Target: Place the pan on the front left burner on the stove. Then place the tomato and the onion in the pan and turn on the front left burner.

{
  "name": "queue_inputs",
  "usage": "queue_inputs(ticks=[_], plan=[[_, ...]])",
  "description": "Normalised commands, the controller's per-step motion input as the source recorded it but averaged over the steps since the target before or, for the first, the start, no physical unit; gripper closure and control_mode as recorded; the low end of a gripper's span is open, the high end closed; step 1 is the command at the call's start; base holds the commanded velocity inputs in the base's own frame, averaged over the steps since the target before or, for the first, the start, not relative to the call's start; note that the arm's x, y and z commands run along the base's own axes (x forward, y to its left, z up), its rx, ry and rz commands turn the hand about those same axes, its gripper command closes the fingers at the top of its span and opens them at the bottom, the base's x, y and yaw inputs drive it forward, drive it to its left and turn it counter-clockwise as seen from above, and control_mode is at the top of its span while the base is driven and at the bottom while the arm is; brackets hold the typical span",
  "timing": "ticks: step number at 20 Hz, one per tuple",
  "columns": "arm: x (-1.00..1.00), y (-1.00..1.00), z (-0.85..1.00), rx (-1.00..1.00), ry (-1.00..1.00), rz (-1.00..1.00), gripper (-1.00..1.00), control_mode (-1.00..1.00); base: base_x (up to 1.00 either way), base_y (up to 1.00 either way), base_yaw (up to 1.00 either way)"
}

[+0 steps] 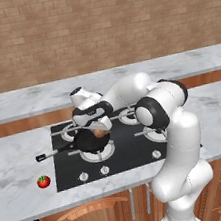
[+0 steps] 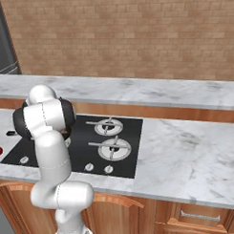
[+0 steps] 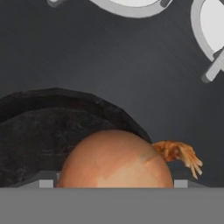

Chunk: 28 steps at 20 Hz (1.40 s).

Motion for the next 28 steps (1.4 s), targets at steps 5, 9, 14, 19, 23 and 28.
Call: queue_inputs(ticks=[5,9,14,19,23,28], plan=[[0.0,0.0,0.0,0.05,-0.03,0.0,1.0,-1.0,0.0,0.0,0.0],[0.0,0.0,0.0,0.04,-0.02,0.0,-1.0,-1.0,0.0,0.0,0.0],[0.0,0.0,0.0,0.01,-0.05,0.0,-1.0,-1.0,0.0,0.0,0.0],[-0.04,0.0,0.02,0.0,-0.09,0.0,-1.0,-1.0,0.0,0.0,0.0],[-0.05,0.0,0.15,0.01,-0.08,0.0,-1.0,-1.0,0.0,0.0,0.0],[-0.39,0.11,0.82,0.08,-0.01,0.0,-1.0,-1.0,0.0,0.0,0.0]])
